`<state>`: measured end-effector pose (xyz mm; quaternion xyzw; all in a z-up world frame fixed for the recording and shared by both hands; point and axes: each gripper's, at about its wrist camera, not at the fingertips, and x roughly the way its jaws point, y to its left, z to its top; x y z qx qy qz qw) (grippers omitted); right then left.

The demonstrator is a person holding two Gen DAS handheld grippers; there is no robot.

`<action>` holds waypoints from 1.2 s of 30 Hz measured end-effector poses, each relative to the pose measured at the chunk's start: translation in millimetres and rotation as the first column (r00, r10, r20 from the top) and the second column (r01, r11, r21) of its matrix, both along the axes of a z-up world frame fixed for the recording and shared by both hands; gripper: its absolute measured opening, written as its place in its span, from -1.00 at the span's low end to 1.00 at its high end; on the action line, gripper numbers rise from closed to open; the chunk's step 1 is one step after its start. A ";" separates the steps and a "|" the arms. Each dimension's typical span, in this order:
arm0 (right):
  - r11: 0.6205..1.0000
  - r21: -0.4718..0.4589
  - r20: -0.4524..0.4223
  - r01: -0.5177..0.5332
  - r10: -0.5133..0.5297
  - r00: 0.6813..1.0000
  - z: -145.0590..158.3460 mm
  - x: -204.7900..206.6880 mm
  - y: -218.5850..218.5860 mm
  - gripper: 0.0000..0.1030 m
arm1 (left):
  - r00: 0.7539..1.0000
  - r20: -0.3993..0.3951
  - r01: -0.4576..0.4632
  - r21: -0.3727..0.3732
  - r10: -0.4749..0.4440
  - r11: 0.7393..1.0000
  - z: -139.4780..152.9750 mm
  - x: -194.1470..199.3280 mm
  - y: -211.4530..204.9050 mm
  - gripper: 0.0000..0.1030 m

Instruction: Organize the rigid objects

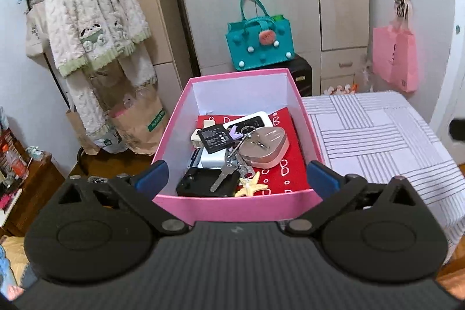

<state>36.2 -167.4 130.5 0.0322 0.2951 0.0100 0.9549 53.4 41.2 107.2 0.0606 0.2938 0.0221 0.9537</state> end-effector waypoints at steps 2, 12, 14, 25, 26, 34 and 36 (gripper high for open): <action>1.000 0.020 -0.013 0.007 -0.007 1.000 -2.1 -2.6 -1.6 1.00 | 1.000 -0.004 0.010 -0.027 -0.010 1.000 0.6 -4.0 -0.7 1.00; 0.998 0.041 -0.015 0.045 -0.045 0.999 -8.0 -15.6 -6.0 1.00 | 0.999 -0.039 0.029 -0.099 -0.033 0.995 -8.5 -16.9 -5.8 1.00; 0.999 0.019 -0.006 0.039 -0.039 0.999 -9.2 -20.5 -2.6 1.00 | 0.999 -0.039 0.031 -0.098 -0.035 0.995 -8.9 -18.0 -6.1 1.00; 0.999 -0.034 0.000 0.029 -0.029 1.000 -15.8 -30.4 3.8 1.00 | 0.999 -0.023 0.038 -0.080 -0.040 0.996 -12.1 -31.5 -11.5 1.00; 0.999 -0.041 -0.001 0.026 -0.026 1.000 -16.6 -31.0 5.1 1.00 | 0.999 -0.021 0.035 -0.076 -0.037 0.996 -13.1 -31.8 -11.5 1.00; 0.996 -0.075 0.036 0.050 -0.047 0.998 -23.4 -34.6 9.7 1.00 | 1.000 -0.008 0.025 -0.057 -0.026 0.998 -21.5 -31.3 -8.1 1.00; 0.995 -0.083 0.027 0.055 -0.053 0.998 -24.9 -32.5 9.9 1.00 | 1.000 -0.015 0.021 -0.062 -0.022 0.998 -22.6 -29.0 -6.9 1.00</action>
